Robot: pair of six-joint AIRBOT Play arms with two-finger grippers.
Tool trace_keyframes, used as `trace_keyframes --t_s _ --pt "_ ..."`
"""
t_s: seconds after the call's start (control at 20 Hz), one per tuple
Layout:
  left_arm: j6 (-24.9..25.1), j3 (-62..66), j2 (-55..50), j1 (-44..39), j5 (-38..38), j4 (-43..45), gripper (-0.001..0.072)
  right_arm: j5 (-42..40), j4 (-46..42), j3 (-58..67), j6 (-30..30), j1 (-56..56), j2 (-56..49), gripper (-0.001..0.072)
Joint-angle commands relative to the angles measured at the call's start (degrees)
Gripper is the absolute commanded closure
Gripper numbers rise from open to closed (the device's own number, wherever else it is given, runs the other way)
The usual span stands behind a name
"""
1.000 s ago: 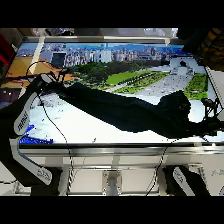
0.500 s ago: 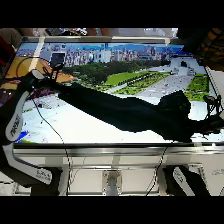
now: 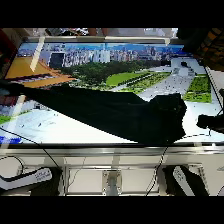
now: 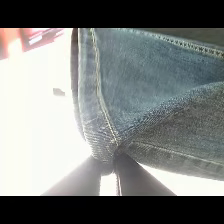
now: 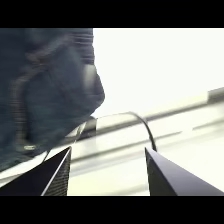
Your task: Fold the clothes and pants, and hang the long-sleeved shirts on hangers.
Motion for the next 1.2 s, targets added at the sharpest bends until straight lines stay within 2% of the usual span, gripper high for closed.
trace_keyframes --t_s 0.0,0.1,0.25,0.5,0.75,0.9,1.0,1.1,1.15 --pt "-0.9 -0.1 1.5 5.9 -2.3 1.1 0.0666 0.3 5.8 -7.3 -0.6 -6.9 0.0 0.0199" --pt "-0.8 -0.2 0.6 6.5 -2.3 2.0 0.0666 -0.1 10.6 -14.5 -1.7 -9.7 0.0 0.0199" --pt "-0.9 -0.2 -1.4 6.4 -2.5 2.9 0.0666 -5.4 20.3 -21.4 -4.9 -9.8 0.0 0.0200" --pt "-0.8 -0.3 -3.8 6.4 -2.9 2.9 0.0666 -14.7 21.6 -26.4 -6.3 -9.8 0.0 0.0212" --pt "-0.8 -0.7 -4.3 6.4 -2.8 3.2 0.0665 -19.9 22.6 -26.4 -7.0 -9.8 -2.8 0.0223" --pt "-0.8 -0.7 -4.3 6.4 -2.8 3.2 0.0665 -23.4 26.9 -26.4 -9.3 -9.8 -6.7 0.0278" --pt "-0.8 -0.7 -4.3 6.4 -2.9 3.2 0.0665 -24.2 30.5 -26.4 -11.6 -9.8 -9.9 0.0281" --pt "-0.8 -0.7 -4.3 6.4 -3.4 3.2 0.0665 -24.1 34.3 -26.4 -13.8 -9.8 -12.7 0.0378" --pt "-0.8 -0.8 -4.3 6.4 -3.7 3.2 0.0665 -23.9 36.1 -26.4 -15.0 -9.8 -13.9 0.0464"
